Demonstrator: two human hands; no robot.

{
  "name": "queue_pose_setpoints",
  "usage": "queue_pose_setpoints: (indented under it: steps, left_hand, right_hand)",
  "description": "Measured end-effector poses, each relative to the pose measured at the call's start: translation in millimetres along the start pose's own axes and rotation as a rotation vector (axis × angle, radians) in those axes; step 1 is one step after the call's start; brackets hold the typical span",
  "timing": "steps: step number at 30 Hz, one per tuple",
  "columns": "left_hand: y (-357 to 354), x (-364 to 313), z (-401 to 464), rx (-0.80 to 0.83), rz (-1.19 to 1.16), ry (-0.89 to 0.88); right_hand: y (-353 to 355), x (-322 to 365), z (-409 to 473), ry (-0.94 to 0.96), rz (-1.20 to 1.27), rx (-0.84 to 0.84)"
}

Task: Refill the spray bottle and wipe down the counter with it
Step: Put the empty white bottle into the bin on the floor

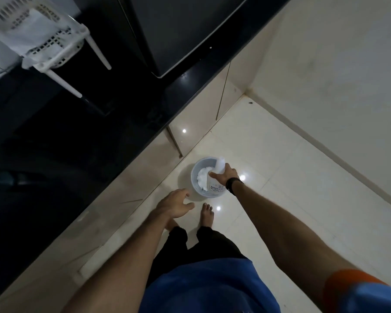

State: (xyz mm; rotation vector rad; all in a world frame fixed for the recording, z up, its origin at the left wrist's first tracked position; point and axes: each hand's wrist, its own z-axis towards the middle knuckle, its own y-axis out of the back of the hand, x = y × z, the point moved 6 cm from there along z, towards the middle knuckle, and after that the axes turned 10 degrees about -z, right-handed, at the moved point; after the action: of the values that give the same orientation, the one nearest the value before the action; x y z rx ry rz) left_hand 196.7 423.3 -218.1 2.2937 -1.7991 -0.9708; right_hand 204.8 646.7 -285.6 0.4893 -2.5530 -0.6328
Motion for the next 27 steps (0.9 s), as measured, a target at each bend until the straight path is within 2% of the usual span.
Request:
queue_pose_setpoints:
  steps: [5,8,16,21,27]
  left_hand:
    - [-3.1,-4.6,1.0,-0.008,-0.021,-0.001]
    - [-0.4,-1.2,-0.2,-0.015,-0.024,0.016]
    - [7.0,2.1,-7.0,-0.032,-0.075,0.023]
    - [34.3,11.0,-22.9,-0.083,-0.134,0.009]
    - [83.9,67.2,-52.6,-0.201,-0.229,0.054]
  right_hand:
    - [-1.7,-5.2,6.9,-0.032,-0.029,-0.046]
    - [10.3,3.3,7.1,0.02,-0.073,-0.099]
    - [18.8,29.5,6.9,0.081,-0.242,0.056]
    - [11.7,85.2,-14.3,0.203,-0.347,0.092]
    - [-17.9,207.2,-58.1,0.48,-0.336,0.054]
